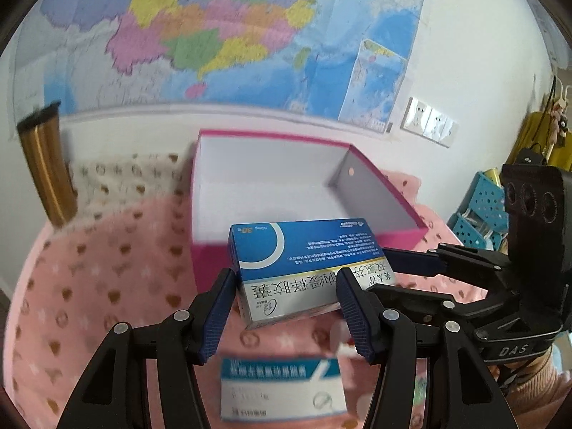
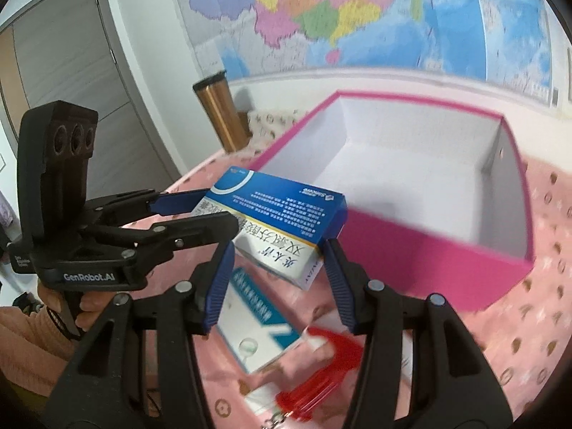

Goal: Organize rigid objects
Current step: 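Grasp the blue-and-white medicine box with the left gripper and lift it, then lower the medicine box into the magenta box and open the left gripper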

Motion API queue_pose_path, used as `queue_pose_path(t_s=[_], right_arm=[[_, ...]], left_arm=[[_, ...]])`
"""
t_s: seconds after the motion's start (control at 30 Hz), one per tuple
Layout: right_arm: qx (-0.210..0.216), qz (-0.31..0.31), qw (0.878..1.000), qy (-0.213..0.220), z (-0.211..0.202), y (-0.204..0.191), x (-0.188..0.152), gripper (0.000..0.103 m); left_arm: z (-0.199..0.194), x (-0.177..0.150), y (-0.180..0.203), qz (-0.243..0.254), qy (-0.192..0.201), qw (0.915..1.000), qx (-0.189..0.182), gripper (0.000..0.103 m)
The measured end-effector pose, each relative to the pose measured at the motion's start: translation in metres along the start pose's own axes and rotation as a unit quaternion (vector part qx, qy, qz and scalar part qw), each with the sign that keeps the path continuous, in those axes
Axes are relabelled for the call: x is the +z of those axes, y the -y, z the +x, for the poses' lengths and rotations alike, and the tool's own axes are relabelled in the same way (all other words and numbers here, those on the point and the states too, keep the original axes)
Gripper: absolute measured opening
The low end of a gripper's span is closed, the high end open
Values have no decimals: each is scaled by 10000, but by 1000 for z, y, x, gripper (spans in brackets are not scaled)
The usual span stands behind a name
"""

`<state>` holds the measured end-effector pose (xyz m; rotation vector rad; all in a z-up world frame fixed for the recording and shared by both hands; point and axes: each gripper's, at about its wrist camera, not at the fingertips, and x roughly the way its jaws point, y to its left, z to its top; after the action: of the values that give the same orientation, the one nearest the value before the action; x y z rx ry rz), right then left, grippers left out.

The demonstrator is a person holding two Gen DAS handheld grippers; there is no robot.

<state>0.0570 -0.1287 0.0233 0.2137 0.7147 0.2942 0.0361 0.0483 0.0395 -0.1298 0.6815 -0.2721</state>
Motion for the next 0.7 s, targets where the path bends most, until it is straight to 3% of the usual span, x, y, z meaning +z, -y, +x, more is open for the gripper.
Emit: queue_pose_path(t_s=[0.33, 0.7], right_arm=[[-178, -54, 9996, 224, 13, 14, 37, 55], [-175, 231, 9996, -50, 53, 40, 51, 55]], left_arm=[[27, 35, -5, 129, 12, 9998, 167, 58], [68, 50, -22, 106, -344, 9986, 387, 58]])
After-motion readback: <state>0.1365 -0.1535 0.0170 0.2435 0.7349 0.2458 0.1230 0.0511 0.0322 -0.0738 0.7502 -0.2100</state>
